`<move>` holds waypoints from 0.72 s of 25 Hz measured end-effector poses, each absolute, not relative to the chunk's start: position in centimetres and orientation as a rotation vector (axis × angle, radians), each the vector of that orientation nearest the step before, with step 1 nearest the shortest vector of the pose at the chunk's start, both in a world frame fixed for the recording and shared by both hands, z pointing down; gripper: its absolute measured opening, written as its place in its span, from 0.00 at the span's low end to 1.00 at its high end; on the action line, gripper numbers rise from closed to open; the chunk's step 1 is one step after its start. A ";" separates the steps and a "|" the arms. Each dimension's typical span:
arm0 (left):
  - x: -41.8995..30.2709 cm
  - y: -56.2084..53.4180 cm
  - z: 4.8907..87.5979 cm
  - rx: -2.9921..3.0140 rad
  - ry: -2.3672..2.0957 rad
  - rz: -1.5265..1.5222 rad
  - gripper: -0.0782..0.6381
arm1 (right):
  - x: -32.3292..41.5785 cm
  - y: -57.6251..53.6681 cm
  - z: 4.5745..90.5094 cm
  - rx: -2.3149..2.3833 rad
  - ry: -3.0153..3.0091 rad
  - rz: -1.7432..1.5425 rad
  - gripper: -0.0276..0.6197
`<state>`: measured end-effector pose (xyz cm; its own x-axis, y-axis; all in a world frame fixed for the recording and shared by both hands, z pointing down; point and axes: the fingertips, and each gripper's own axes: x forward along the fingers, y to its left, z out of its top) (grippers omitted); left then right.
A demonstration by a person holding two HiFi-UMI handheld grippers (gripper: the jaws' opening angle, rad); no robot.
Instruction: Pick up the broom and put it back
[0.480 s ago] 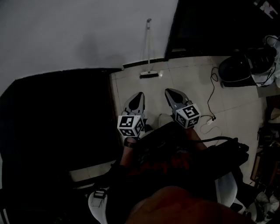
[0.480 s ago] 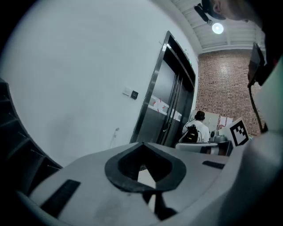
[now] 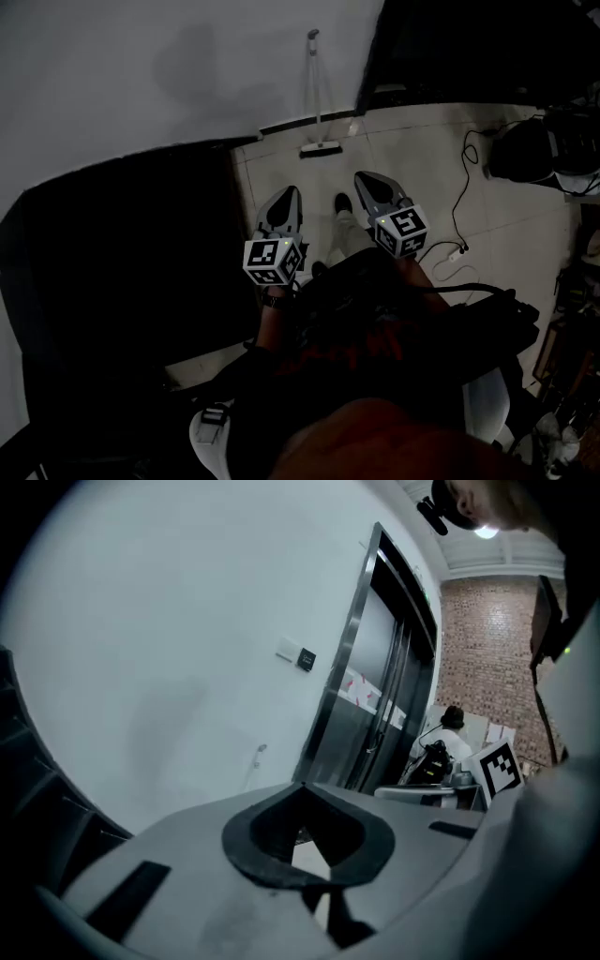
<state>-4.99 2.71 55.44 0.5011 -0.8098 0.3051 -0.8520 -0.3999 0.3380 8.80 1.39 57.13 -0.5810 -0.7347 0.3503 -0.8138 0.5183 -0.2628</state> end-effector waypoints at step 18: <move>-5.2 -18.3 59.4 2.210 -1.443 0.174 0.12 | 7.9 -21.2 68.2 1.185 -2.447 0.603 0.05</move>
<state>-5.17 -18.35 59.44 0.4327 -0.8252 0.3632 -0.8879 -0.3201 0.3304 7.91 -21.22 68.20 -0.5864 -0.6486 0.4851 -0.7998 0.5585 -0.2201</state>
